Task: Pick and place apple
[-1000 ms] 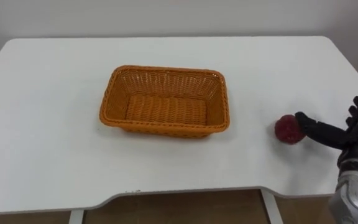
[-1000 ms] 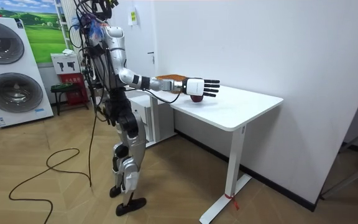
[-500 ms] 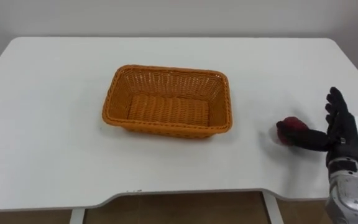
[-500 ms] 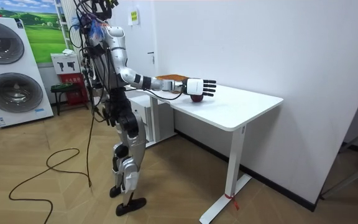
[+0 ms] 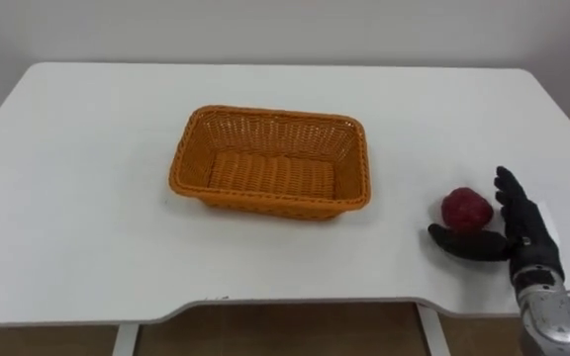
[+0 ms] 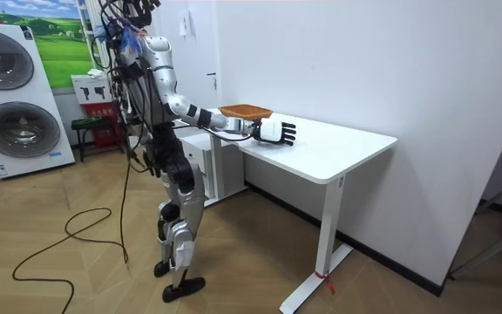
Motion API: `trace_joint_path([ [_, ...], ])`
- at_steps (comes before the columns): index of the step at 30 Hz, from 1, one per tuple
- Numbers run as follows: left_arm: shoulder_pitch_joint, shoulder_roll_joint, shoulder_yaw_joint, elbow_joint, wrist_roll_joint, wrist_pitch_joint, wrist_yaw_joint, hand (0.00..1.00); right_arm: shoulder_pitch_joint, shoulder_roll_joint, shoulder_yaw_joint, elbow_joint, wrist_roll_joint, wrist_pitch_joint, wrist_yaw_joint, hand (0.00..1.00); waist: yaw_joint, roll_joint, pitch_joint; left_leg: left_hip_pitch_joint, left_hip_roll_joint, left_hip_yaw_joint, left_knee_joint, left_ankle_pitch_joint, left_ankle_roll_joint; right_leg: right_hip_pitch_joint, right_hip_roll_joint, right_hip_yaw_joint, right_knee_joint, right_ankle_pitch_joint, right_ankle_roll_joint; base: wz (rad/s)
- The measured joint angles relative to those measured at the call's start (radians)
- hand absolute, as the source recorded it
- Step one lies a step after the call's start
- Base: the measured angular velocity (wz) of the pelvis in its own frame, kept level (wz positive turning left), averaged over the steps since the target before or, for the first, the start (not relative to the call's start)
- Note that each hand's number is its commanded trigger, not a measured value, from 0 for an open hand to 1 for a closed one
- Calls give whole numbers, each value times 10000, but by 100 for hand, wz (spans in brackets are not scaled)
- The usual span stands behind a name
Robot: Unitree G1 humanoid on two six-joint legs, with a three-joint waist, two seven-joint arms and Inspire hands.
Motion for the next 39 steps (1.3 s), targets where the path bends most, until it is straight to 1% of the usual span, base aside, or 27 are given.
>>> trace_joint_path([
  [1,9,19,10,1,0,-13,0,0,2,-8,0,45,-132,0,45,54,8,-11,-16,5,-3,-1,1,3,4,3,1,4,1,0,-1,0],
  [2,15,35,22,7,5,-22,-1,0,1,-11,0,71,-351,-8,89,88,12,-20,-31,8,-4,-1,3,4,6,5,1,6,4,1,-1,0],
  [3,17,41,35,8,8,-28,-2,0,2,-12,-1,104,-437,-25,111,100,11,-29,-38,10,-5,-1,2,5,7,6,1,6,4,1,-1,0],
  [5,30,93,39,14,54,-39,-69,0,-7,-96,-3,383,-774,-236,180,100,12,-72,-65,19,-7,-1,0,6,6,7,0,-20,1,1,-1,0],
  [6,31,110,39,16,71,-41,-82,0,-10,-121,-4,423,-816,-257,178,100,13,-80,-71,23,-7,-1,0,6,6,9,0,-22,1,1,-1,0],
  [10,-21,172,5,74,70,-44,-276,0,-407,-400,-67,1028,-1221,-310,136,100,7,-98,-80,36,-6,-2,-1,6,7,33,-4,-33,15,3,1,0],
  [11,-51,173,-29,85,70,-38,-279,0,-546,-522,-73,1206,-1358,-295,117,100,13,-98,-79,41,-5,-2,-1,6,7,39,-4,-34,17,4,1,0],
  [14,-46,175,-35,145,70,-1,-282,0,-769,-643,-70,1521,-1666,-217,99,100,33,-96,-69,179,1,-1,-36,5,5,161,6,-16,4,4,1,0],
  [17,-61,174,-35,175,70,130,-328,0,-865,-649,-76,1569,-1911,-93,65,100,45,-89,-67,201,4,-9,-50,2,2,172,8,5,-7,4,1,0],
  [22,-21,177,-33,180,70,241,-488,0,-863,-648,-73,1583,-1913,-55,65,100,38,-78,-68,212,-2,-10,-47,2,3,178,4,8,-2,4,2,0],
  [27,-49,178,-36,180,70,256,-489,0,-866,-647,-67,1582,-1908,-24,65,100,48,-62,-70,227,-2,-9,-52,2,3,186,6,11,-3,4,2,0],
  [30,-53,180,-229,178,61,287,-475,0,-904,-597,-53,1575,-1752,5,29,100,41,-59,-67,198,-2,-10,-53,2,4,170,3,-16,-4,3,2,0],
  [34,-103,176,-241,168,72,276,-458,0,-907,-533,-37,1438,-1595,26,-116,100,30,-89,-70,183,-5,-10,-46,3,5,168,1,-30,-35,3,3,0],
  [36,-125,175,-235,167,73,217,-457,0,-906,-510,-13,1215,-1409,159,-52,100,43,-76,-65,164,-8,-8,-44,3,5,162,-1,-17,-70,3,2,0],
  [37,-152,175,-230,166,75,211,-455,0,-906,-481,-12,1014,-1336,215,-43,100,49,-84,-74,160,-8,-8,-44,3,5,161,1,-16,-108,11,5,0],
  [39,-184,170,-220,166,80,202,-454,0,-907,-478,-13,622,-1156,217,-42,100,69,-31,-46,168,-11,-7,-50,4,5,155,1,-14,-119,12,6,0],
])
